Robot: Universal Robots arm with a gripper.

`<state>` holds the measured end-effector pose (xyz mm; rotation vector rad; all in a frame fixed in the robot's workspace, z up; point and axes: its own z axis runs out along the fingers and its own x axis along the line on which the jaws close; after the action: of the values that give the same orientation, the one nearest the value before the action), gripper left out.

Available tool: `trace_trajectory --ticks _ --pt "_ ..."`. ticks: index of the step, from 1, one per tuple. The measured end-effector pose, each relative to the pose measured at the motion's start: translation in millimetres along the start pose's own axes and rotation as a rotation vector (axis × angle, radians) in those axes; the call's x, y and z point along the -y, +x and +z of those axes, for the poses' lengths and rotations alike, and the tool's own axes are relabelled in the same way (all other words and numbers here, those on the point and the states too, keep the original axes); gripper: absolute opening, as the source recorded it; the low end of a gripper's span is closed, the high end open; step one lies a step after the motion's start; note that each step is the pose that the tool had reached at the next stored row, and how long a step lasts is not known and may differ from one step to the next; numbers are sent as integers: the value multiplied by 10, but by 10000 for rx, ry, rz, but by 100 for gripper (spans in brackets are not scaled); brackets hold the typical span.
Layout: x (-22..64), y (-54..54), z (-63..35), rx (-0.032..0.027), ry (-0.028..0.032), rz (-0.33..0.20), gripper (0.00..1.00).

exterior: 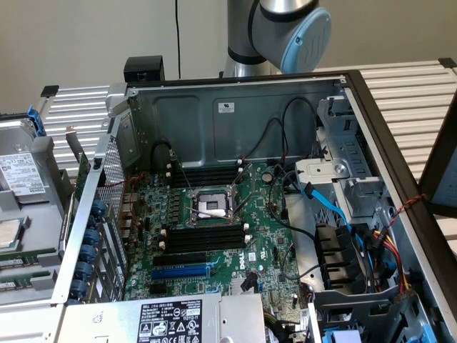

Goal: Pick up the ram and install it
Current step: 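Pick up the ram and move it above insertion slot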

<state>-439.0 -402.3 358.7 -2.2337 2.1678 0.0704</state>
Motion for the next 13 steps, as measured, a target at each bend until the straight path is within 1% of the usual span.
trace_trajectory --ticks 7,13 --pt "0 0 4 0 0 0 26" --pt "-6 6 110 0 3 -1 26"
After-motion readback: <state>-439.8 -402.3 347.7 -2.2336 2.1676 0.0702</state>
